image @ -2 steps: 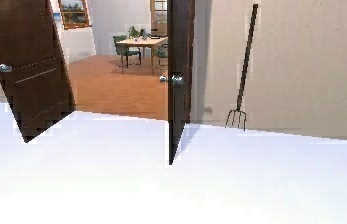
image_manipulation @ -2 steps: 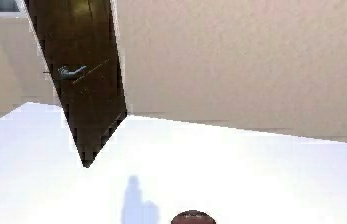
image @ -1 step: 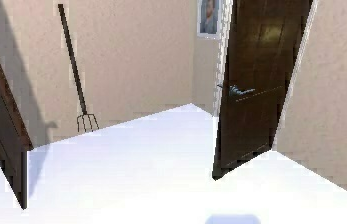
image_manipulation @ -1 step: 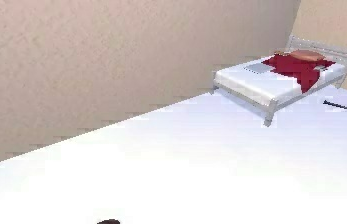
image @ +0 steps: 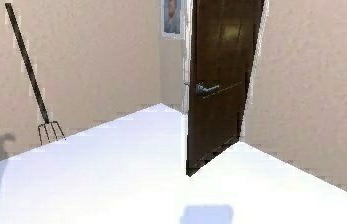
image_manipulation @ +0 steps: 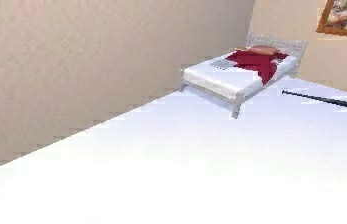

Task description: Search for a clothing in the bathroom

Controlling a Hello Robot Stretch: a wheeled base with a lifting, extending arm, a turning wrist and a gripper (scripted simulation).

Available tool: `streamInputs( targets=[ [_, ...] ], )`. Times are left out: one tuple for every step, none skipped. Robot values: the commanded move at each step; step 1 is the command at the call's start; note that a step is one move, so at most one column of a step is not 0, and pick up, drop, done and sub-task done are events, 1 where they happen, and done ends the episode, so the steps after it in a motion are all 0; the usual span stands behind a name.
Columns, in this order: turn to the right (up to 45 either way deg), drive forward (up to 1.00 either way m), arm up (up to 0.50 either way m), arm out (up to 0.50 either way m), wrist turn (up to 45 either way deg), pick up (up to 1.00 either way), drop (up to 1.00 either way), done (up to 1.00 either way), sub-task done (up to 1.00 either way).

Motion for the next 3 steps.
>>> streamInputs(
  targets=[
    [0.0, 0.30, 0.00, 0.00, 0.0, 0.00, 0.00, 0.00, 0.00],
    [-12.0, 0.00, 0.00, 0.00, 0.0, 0.00, 0.00, 0.00, 0.00],
    [0.0, 1.00, 0.00, 0.00, 0.0, 0.00, 0.00, 0.00, 0.00]
  ],
)
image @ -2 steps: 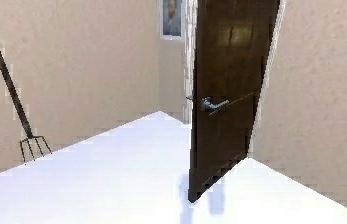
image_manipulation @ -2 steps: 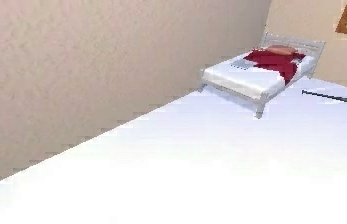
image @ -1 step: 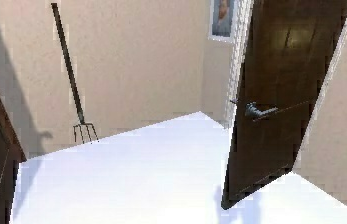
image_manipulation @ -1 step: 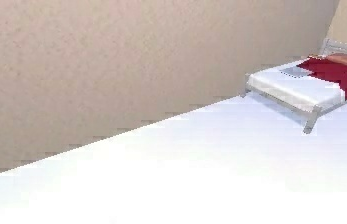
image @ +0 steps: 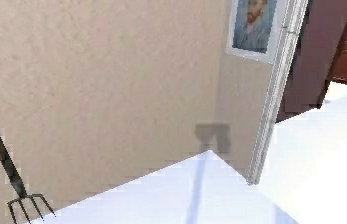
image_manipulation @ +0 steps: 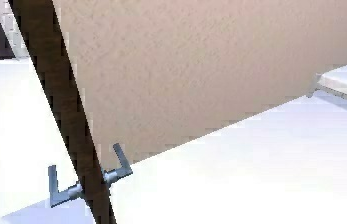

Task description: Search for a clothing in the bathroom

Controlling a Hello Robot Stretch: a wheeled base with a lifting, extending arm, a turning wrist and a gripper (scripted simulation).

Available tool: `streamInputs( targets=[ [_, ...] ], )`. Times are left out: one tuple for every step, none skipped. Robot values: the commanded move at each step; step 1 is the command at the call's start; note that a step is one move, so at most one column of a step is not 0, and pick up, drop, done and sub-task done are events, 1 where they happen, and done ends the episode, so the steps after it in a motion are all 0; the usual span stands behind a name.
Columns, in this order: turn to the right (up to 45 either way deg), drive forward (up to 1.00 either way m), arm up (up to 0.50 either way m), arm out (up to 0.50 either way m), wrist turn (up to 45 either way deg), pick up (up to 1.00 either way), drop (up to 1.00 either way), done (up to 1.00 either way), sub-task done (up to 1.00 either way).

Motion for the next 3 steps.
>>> streamInputs(
  targets=[
    [-3.0, 0.00, 0.00, 0.00, 0.0, 0.00, 0.00, 0.00, 0.00],
    [-45.0, 0.00, 0.00, 0.00, 0.0, 0.00, 0.00, 0.00, 0.00],
    [-45.0, 0.00, 0.00, 0.00, 0.0, 0.00, 0.00, 0.00, 0.00]
  ],
)
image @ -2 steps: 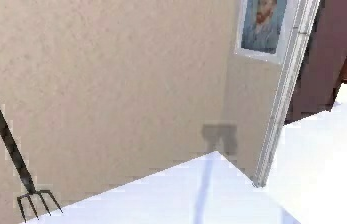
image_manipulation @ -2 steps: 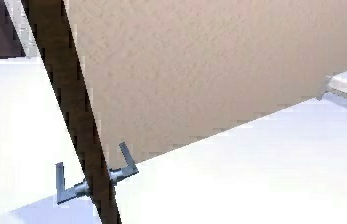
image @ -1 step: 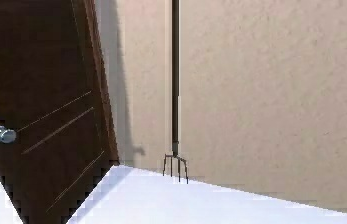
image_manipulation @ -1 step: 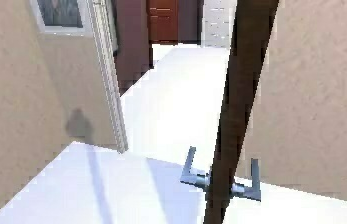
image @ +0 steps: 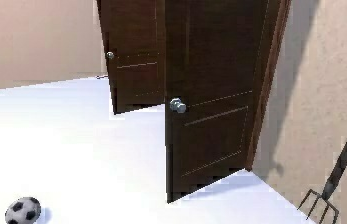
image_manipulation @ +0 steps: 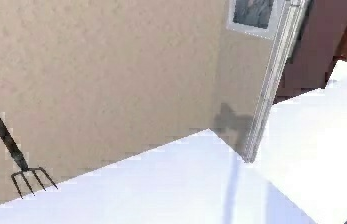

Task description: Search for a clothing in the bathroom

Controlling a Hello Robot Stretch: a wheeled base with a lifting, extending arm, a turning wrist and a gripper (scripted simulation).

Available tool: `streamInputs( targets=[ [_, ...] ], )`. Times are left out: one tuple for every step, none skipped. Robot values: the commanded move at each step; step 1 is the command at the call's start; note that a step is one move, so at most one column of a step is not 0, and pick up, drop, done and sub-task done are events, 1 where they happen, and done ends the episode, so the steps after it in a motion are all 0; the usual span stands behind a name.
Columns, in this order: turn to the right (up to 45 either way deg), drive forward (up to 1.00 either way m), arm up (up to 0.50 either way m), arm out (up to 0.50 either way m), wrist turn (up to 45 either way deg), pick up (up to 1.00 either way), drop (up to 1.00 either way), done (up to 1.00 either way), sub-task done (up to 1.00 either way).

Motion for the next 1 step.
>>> streamInputs(
  targets=[
    [-12.0, 0.00, 0.00, 0.00, 0.0, 0.00, 0.00, 0.00, 0.00]
  ],
)
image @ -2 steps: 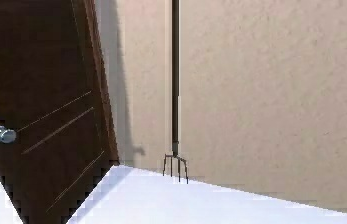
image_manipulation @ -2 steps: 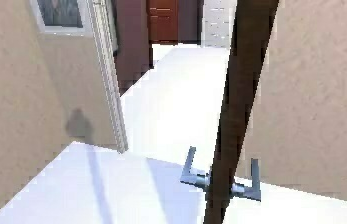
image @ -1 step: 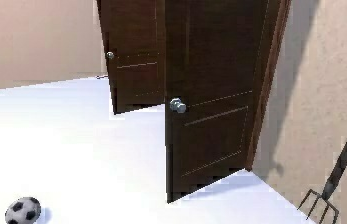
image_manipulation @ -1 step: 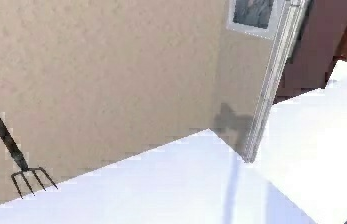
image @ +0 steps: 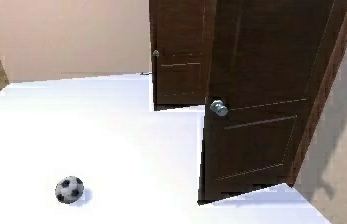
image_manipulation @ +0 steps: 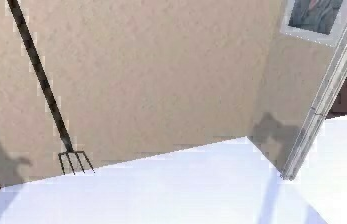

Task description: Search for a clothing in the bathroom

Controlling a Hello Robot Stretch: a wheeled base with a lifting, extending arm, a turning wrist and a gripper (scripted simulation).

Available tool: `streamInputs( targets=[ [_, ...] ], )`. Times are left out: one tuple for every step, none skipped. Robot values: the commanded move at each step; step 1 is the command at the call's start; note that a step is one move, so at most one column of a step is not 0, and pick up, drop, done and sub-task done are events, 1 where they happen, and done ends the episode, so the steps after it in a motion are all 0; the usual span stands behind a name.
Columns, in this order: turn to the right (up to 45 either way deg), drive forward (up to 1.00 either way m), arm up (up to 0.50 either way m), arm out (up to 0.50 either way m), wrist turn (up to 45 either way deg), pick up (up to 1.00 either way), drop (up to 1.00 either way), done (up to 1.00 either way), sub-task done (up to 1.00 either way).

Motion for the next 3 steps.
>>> streamInputs(
  targets=[
    [0.0, 0.25, 0.00, 0.00, 0.0, 0.00, 0.00, 0.00, 0.00],
    [36.0, 0.00, 0.00, 0.00, 0.0, 0.00, 0.00, 0.00, 0.00],
    [0.0, 0.05, 0.00, 0.00, 0.0, 0.00, 0.00, 0.00, 0.00]
  ],
)
